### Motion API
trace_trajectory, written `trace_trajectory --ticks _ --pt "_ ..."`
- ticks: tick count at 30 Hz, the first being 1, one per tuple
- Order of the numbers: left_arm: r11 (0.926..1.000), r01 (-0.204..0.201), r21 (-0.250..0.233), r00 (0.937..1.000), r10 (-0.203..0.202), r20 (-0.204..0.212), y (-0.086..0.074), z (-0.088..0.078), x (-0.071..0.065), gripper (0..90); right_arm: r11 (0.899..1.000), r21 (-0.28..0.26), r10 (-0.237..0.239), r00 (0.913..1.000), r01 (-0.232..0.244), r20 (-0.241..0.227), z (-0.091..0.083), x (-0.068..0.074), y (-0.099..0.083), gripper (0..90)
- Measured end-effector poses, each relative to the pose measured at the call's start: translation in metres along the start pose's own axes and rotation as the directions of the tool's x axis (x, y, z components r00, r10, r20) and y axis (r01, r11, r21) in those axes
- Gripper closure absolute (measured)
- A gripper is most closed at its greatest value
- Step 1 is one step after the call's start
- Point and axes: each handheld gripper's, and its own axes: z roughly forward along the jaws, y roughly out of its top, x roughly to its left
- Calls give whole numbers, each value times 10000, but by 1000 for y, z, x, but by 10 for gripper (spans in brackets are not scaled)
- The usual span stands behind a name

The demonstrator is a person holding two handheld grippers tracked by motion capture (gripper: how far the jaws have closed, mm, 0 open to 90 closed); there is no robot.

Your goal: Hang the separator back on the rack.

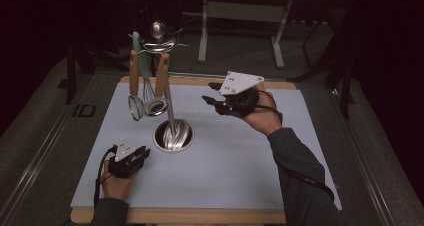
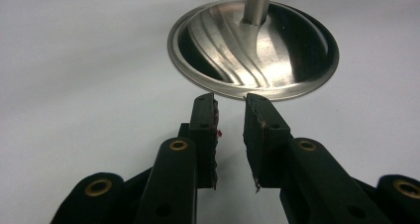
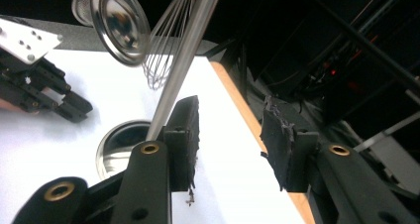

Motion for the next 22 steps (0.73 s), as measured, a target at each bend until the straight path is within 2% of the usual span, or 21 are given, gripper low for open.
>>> trace_trajectory --ticks 7,12,16,19,22 --pt "10000 7 -2 10000 -7 -16 0 0 0 752 9975 279 647 9977 -642 -179 2 -4 -21 566" --pt "10000 4 -4 10000 -4 -23 0 0 0 751 9916 594 1165 9928 -1147 -280 2 -4 -38 548" --pt "10000 1 2 10000 -1 -17 0 0 0 750 9814 938 1709 9847 -1673 -327 3 -1 -59 535" --pt "10000 -1 7 10000 1 -21 0 0 0 748 9737 1362 1865 9823 -1827 -160 4 4 -81 527" --pt "10000 2 37 10000 -2 -45 0 0 0 742 9598 1777 2221 9750 -2172 -78 5 9 -106 519"
